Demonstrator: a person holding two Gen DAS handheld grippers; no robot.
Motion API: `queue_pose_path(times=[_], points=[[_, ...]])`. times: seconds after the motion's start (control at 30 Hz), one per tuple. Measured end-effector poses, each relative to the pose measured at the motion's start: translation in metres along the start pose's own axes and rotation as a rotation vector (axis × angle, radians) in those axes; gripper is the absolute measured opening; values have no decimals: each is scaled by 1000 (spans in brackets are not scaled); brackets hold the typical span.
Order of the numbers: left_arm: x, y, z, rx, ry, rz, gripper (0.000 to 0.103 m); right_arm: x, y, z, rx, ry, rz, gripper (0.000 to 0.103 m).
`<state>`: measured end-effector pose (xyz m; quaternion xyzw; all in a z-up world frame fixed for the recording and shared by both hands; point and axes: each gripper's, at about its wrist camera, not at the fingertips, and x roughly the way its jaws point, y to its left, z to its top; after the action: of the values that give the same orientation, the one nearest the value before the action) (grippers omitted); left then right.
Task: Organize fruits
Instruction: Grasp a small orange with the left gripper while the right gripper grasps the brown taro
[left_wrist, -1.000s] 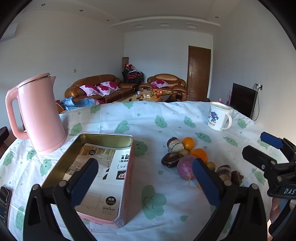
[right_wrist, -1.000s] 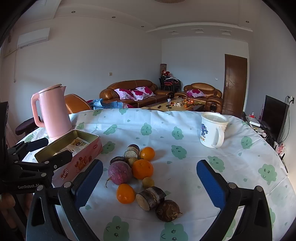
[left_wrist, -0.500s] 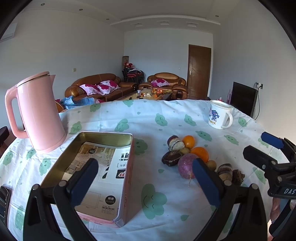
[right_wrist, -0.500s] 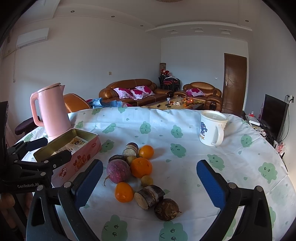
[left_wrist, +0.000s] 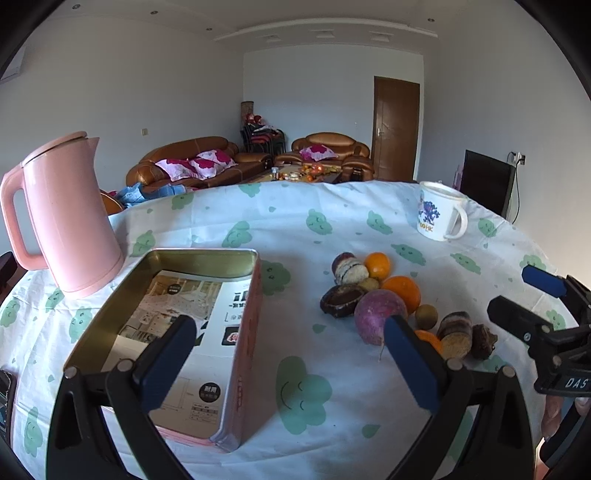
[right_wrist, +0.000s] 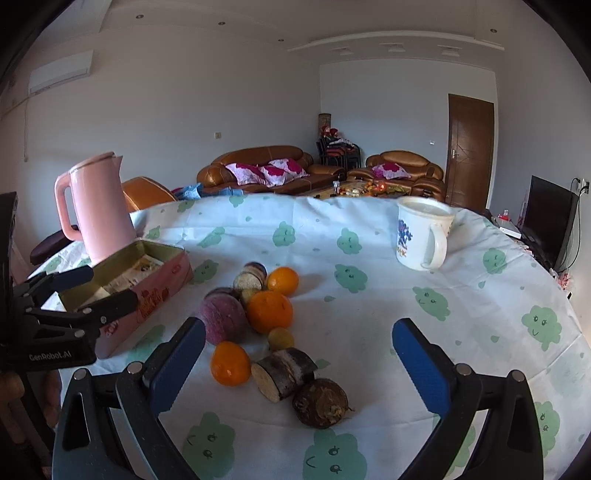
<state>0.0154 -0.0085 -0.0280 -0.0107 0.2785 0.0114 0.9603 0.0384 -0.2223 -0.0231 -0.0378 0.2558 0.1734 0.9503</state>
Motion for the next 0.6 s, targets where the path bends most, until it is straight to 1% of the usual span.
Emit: queue_pose_path(times=[0.2, 0.27, 0.33, 0.47, 0.5, 0.53, 0.6], points=[[11, -9, -4, 19, 32, -11, 103, 9, -11, -13, 5, 42, -5, 101], [14, -11, -4, 21, 41, -18, 103, 10, -12, -14, 4, 53, 0, 99], [16, -12, -4, 15, 48, -41, 103, 14, -12, -16, -1, 78, 15, 89], [20, -18, -2, 18, 62, -75, 103, 28, -13, -25, -8, 150, 37, 72], [21, -20, -2, 20, 63, -80, 103, 29, -15, -25, 1, 160, 51, 63], [22, -22, -2, 25, 65, -83, 103, 30, -17, -26, 11, 170, 65, 60], [23, -24, -3, 29, 73, -92, 103, 34, -18, -29, 8, 209, 83, 59]])
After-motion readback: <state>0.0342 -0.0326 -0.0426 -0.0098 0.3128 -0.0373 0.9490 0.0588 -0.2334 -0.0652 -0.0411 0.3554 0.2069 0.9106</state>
